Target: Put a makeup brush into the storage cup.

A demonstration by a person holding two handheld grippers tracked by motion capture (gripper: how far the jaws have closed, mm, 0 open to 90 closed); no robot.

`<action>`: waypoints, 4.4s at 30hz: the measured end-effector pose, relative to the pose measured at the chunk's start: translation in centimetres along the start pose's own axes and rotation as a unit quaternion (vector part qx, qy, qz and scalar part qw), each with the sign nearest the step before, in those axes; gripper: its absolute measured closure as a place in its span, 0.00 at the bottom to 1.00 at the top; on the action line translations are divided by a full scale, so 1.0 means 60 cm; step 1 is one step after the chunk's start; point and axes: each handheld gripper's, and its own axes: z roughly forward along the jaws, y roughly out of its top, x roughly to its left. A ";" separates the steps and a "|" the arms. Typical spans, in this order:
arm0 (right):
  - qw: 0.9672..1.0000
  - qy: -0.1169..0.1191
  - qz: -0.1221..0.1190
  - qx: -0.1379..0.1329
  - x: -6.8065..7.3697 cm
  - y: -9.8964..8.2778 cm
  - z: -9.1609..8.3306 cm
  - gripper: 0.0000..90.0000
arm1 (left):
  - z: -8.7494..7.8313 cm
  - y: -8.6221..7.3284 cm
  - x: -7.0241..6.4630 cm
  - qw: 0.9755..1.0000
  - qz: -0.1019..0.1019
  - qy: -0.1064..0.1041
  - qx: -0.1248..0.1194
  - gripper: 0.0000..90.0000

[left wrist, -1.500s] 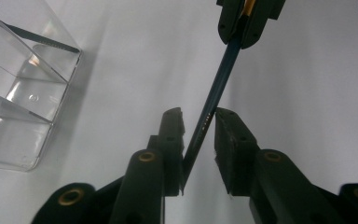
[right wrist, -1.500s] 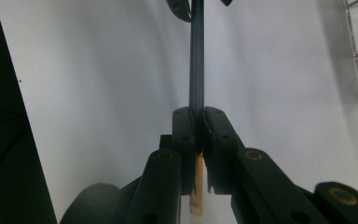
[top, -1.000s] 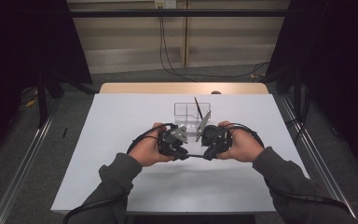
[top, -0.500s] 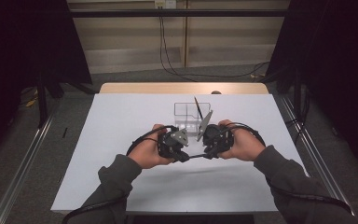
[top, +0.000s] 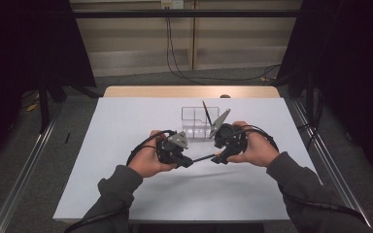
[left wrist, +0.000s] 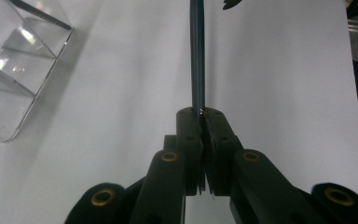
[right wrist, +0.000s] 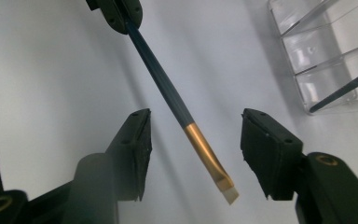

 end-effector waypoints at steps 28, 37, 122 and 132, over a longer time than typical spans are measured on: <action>0.992 -0.010 0.097 -0.074 -0.021 -0.029 -0.015 0.14 | -0.025 -0.029 0.014 0.998 -0.032 0.020 -0.041 0.95; 0.988 -0.013 0.120 -0.100 -0.026 -0.045 -0.016 0.15 | -0.024 -0.032 0.016 0.995 -0.057 0.019 -0.079 0.95; 0.940 -0.005 0.177 -0.292 -0.024 -0.049 -0.037 0.67 | 0.024 -0.018 -0.006 0.959 -0.141 0.032 -0.244 0.95; 0.936 -0.007 0.184 -0.300 -0.020 -0.044 -0.039 0.72 | 0.033 -0.018 -0.009 0.959 -0.145 0.023 -0.242 0.95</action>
